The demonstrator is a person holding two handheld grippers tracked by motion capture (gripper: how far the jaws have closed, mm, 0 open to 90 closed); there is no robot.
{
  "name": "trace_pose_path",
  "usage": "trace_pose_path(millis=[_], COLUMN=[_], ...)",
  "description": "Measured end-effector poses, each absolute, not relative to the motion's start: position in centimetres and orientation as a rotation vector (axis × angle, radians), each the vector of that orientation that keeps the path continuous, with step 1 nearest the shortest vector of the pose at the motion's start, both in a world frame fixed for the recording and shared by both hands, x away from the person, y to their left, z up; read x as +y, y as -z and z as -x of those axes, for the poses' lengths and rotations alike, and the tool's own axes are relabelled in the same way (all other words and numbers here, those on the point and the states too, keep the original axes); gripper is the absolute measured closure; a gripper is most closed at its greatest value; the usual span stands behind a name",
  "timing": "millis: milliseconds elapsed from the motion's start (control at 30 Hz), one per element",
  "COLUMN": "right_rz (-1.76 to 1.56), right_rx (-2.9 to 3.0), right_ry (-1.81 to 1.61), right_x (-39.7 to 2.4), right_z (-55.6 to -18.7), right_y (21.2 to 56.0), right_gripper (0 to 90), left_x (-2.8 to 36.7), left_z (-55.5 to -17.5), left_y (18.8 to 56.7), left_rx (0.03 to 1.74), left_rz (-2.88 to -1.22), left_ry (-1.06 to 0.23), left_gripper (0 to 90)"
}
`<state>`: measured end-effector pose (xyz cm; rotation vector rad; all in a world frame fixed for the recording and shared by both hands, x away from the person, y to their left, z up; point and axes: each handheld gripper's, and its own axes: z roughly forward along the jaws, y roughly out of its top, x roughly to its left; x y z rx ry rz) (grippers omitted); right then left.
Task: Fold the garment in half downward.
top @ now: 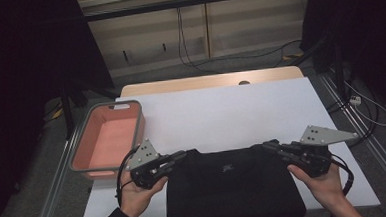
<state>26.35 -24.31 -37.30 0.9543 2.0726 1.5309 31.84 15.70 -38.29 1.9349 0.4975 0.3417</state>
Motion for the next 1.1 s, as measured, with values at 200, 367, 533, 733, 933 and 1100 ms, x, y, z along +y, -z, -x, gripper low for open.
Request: trace_pose_path(millis=[200,367,533,733,933,1100], right_rz=[-0.987,-1.005,-1.02,-1.047,-1.043,-1.06], right_rx=[2.128,2.188,2.219,2.243,2.266,2.226], right_ry=[-1.522,-1.487,-1.464,-1.467,-1.454,-1.478], right_x=[-24.3,-24.0,-24.2,-24.3,-23.8,-24.0], right_z=[-25.9,-25.3,-24.7,-23.6,-22.6,-22.8], right_y=[39.5,40.9,41.9,42.7,42.9,42.8], right_gripper=[86.8,86.8,86.7,85.5,70.7,58.4], left_x=[14.6,14.5,14.9,15.3,15.7,15.9], left_z=[-31.4,-30.8,-29.9,-28.8,-27.3,-28.0], left_y=[40.4,41.6,42.2,42.6,42.6,42.7], left_rx=[0.495,0.496,0.508,0.506,0.477,0.516], left_rz=[-1.989,-2.037,-2.06,-2.068,-2.073,-2.057], left_ry=[-0.257,-0.225,-0.21,-0.158,-0.124,-0.155], left_gripper=[85.8,85.6,85.2,84.5,78.4,61.6])
